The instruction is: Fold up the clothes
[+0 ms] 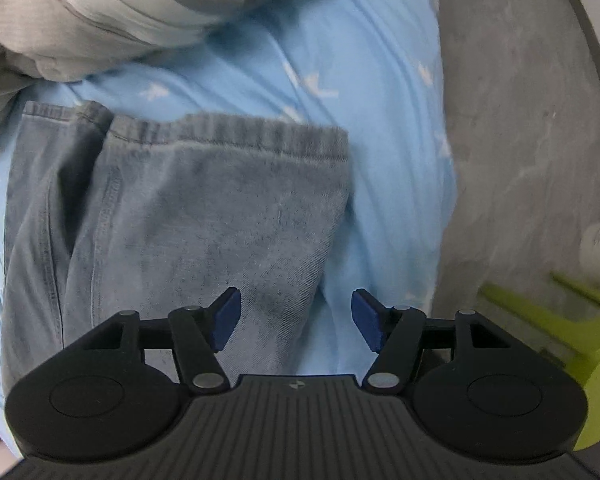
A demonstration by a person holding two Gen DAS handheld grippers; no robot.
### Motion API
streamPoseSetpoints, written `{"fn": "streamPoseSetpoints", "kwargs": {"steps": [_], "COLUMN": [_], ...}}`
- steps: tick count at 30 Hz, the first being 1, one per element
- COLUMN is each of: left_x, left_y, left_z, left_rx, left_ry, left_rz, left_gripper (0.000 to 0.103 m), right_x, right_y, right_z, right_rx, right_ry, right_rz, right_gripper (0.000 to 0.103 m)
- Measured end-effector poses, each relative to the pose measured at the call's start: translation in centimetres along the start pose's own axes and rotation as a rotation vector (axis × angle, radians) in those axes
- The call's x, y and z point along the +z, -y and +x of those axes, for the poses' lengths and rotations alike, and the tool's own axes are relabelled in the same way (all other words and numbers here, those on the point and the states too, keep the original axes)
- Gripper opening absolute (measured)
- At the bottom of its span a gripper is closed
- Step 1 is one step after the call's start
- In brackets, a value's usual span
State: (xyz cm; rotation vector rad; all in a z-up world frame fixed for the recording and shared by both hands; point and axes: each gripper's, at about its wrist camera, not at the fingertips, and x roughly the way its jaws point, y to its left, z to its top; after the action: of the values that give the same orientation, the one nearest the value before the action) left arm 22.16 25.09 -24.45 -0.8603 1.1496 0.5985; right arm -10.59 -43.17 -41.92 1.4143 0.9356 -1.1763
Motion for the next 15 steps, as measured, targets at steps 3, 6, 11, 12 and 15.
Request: {"fn": "streamPoseSetpoints", "kwargs": {"steps": [3,6,11,12,15], "left_x": [0.0,0.1,0.7,1.1,2.1], "left_y": [1.3,2.2,2.7,2.6,3.5], "left_z": [0.0,0.1,-0.2,-0.4,-0.9], "left_rx": [0.004,0.007,-0.022,-0.036,-0.097], "left_ry": [0.004,0.008,0.024,0.028,0.031], "left_rz": [0.005,0.001,-0.035,-0.058,-0.079], "left_gripper": [0.012,0.011,0.009,0.008,0.008], "right_x": [-0.1,0.0,0.6,0.8,1.4], "right_y": [-0.2,-0.9,-4.1,-4.7,-6.7], "right_z": [0.4,0.6,-2.7,-3.6,-6.5], "right_rx": [0.034,-0.009,0.027,0.029,0.058], "right_ry": [0.024,0.022,0.073,0.084,0.126], "right_rz": [0.014,0.02,-0.064,-0.074,-0.07], "right_gripper": [0.055,0.022,0.005,0.005,0.005]}}
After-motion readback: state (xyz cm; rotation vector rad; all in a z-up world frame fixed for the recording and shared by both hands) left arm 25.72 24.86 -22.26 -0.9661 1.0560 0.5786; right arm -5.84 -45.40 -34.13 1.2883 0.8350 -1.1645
